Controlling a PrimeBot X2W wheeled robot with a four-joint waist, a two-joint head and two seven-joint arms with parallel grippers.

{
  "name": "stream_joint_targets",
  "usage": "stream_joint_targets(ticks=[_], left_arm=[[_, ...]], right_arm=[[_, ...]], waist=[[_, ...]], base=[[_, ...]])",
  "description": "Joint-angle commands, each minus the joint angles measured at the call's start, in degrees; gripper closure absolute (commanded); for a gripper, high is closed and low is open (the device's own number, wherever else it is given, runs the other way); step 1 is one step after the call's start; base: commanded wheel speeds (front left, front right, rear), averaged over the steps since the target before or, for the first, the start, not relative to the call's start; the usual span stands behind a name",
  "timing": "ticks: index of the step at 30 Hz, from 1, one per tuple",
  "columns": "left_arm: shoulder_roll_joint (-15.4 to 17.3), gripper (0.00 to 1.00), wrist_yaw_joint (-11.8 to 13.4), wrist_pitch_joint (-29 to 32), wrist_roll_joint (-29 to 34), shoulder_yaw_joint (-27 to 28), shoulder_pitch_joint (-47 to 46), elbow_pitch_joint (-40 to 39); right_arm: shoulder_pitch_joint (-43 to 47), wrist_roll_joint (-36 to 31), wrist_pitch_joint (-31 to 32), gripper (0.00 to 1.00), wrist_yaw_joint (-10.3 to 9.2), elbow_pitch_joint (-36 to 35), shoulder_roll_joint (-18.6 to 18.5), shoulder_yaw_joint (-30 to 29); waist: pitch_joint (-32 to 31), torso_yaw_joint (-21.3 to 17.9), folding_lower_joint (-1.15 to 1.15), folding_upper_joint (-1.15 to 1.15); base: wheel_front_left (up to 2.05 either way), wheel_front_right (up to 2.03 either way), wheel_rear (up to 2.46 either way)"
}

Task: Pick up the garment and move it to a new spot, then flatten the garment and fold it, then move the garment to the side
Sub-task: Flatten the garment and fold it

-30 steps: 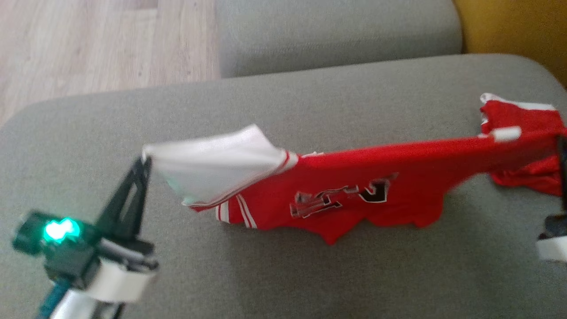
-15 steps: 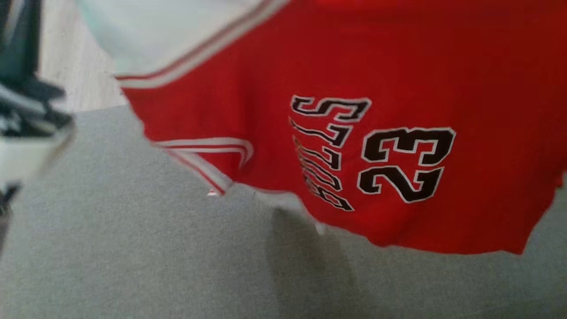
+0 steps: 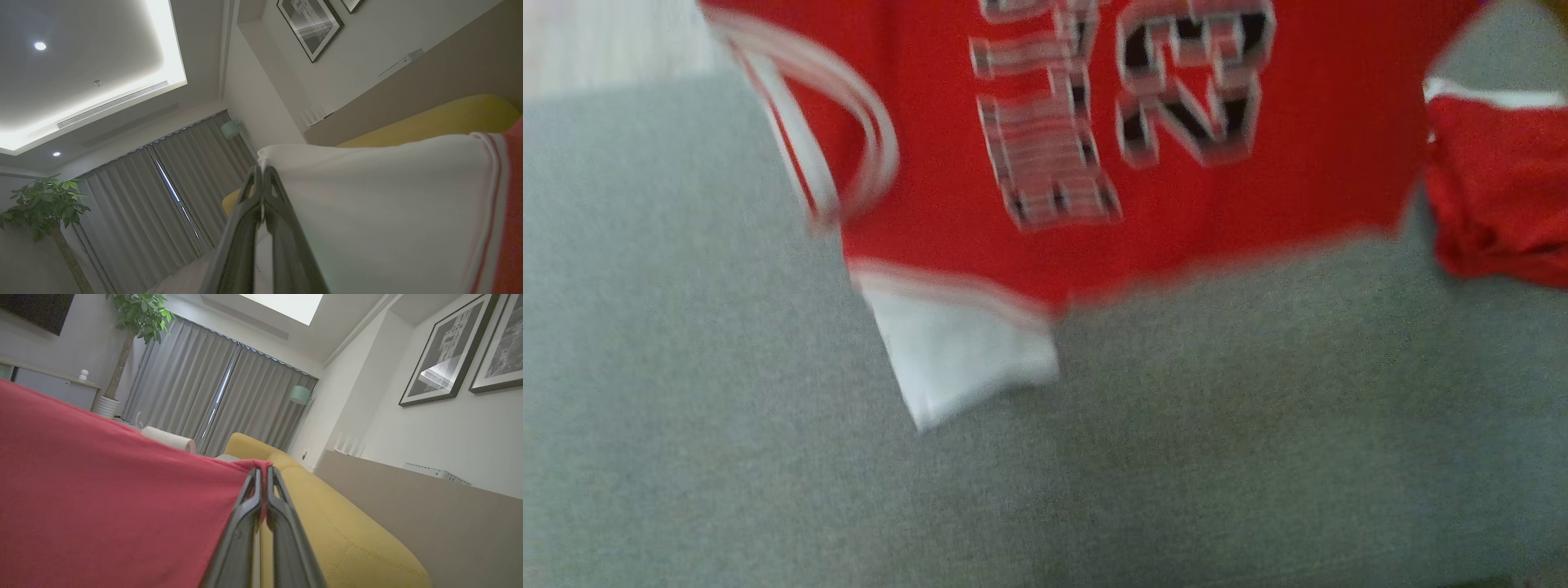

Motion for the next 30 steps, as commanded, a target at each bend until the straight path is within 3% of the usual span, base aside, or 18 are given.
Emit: stream_joint_targets(ticks=[1, 7, 13, 25, 30], left_arm=[[1.8, 1.00, 0.2, -1.9, 1.6, 1.8, -7.1, 2.4], [-1.6, 1.00, 2.9, -9.2, 6.8, 1.3, -19.5, 12.1], [-3.3, 1.00, 2.4, -10.2, 7.5, 1.5, -19.5, 10.2], [-0.4, 1.00, 1.5, -10.3, 7.6, 4.2, 6.9, -3.0], [1.0, 1.00, 2.9, -10.3, 6.3, 6.8, 28.7, -10.6]], right_arm=[[-5.1, -0.7, -2.4, 1.00, 0.37, 2.6, 0.7, 1.1], [-17.9, -5.4, -10.8, 1.00, 0.37, 14.0, 3.3, 1.2], [-20.0, -9.4, -11.7, 1.00, 0.37, 15.1, 4.6, 0.3], [-3.8, -9.2, -11.7, 1.00, 0.37, 14.6, 6.7, -0.9], [9.2, -6.2, -11.7, 1.00, 0.37, 12.8, 7.2, -3.9]], waist=[[6.6, 0.6, -0.02, 0.00], [11.5, 1.0, -0.02, 0.00], [15.5, 2.6, -0.02, 0.00], [15.8, 3.7, -0.02, 0.00], [10.7, 3.6, -0.02, 0.00]], base=[[0.00, 0.00, 0.00], [0.00, 0.00, 0.00], [0.00, 0.00, 0.00], [0.00, 0.00, 0.00], [0.00, 0.00, 0.00]])
